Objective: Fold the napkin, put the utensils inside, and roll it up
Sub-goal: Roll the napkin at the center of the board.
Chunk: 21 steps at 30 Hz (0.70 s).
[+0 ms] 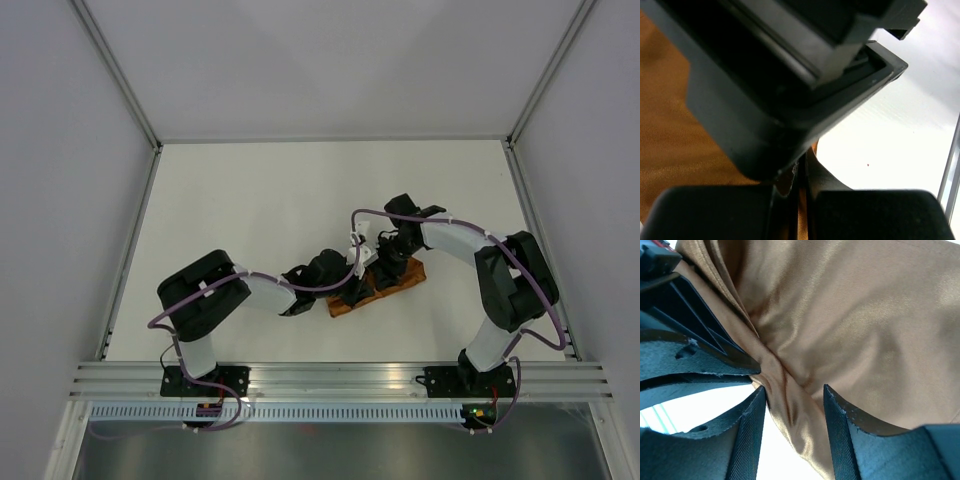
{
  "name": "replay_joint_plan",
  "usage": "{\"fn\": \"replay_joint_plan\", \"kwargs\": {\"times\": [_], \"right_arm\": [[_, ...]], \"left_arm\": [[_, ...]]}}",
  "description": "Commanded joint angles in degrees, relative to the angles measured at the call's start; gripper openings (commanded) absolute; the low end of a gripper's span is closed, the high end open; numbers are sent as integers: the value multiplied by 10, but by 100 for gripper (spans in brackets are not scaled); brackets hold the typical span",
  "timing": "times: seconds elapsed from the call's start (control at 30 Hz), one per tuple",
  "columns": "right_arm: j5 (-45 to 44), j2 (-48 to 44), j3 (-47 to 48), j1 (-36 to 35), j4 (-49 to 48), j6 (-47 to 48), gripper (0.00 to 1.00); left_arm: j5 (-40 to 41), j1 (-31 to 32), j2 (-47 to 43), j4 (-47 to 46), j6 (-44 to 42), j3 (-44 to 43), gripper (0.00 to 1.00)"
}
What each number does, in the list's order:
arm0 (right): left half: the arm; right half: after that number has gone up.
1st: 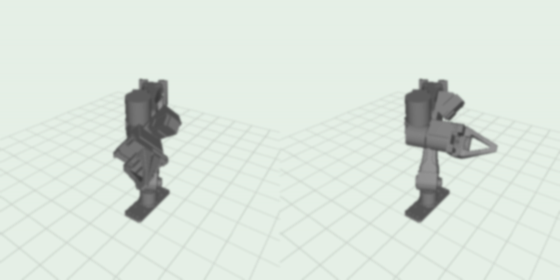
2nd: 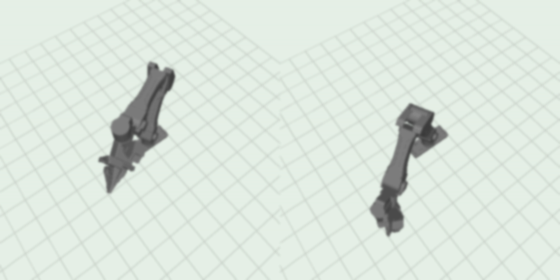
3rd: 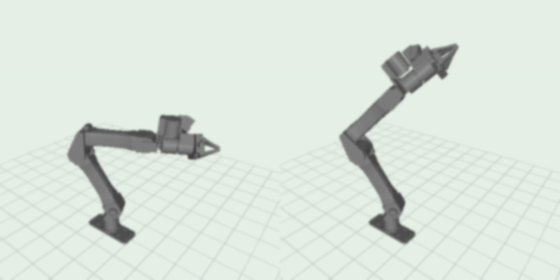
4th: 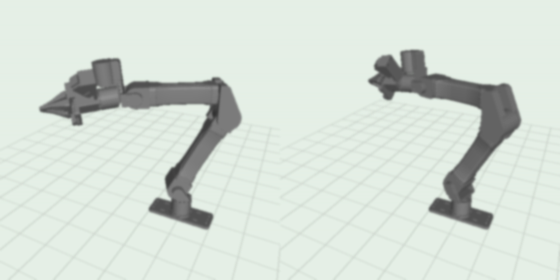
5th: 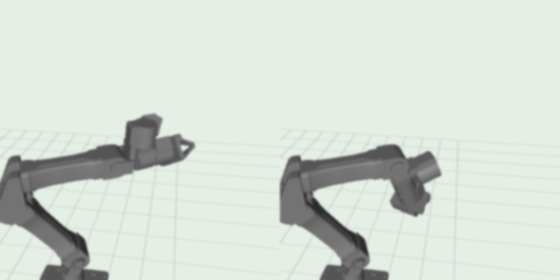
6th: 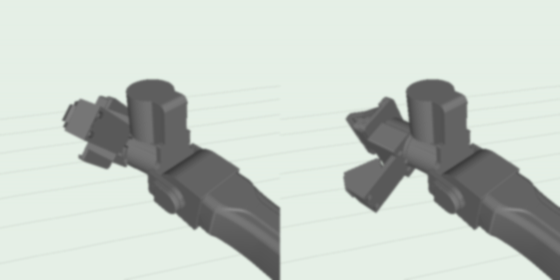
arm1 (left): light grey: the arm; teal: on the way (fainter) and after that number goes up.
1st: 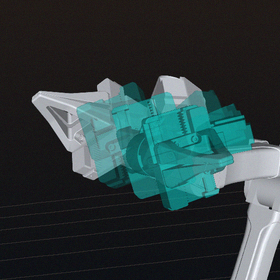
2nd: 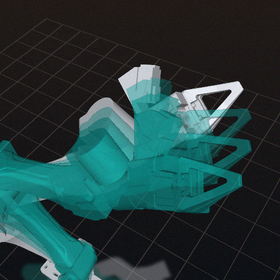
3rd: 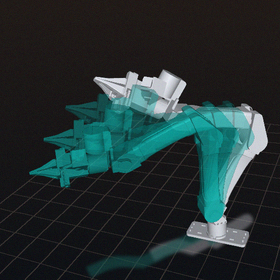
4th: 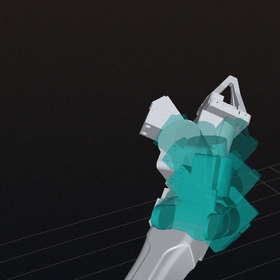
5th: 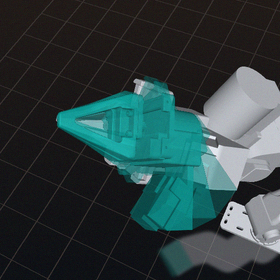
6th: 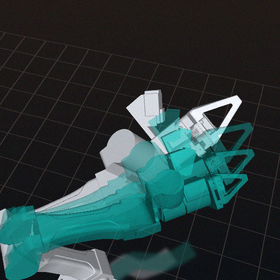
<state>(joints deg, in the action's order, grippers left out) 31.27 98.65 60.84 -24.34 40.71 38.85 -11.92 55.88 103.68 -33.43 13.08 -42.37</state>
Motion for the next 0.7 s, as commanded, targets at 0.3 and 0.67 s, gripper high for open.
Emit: {"fn": "replay_joint_plan", "kwargs": {"times": [0.3,0.67], "right_arm": [[-31,-16,60,41,-103,-117,55],[-14,-54,54,80,-131,-107,56]], "left_arm": [[-18,-16,42,140,83,31,2],[-77,-51,72,282,114,-32,2]]}}
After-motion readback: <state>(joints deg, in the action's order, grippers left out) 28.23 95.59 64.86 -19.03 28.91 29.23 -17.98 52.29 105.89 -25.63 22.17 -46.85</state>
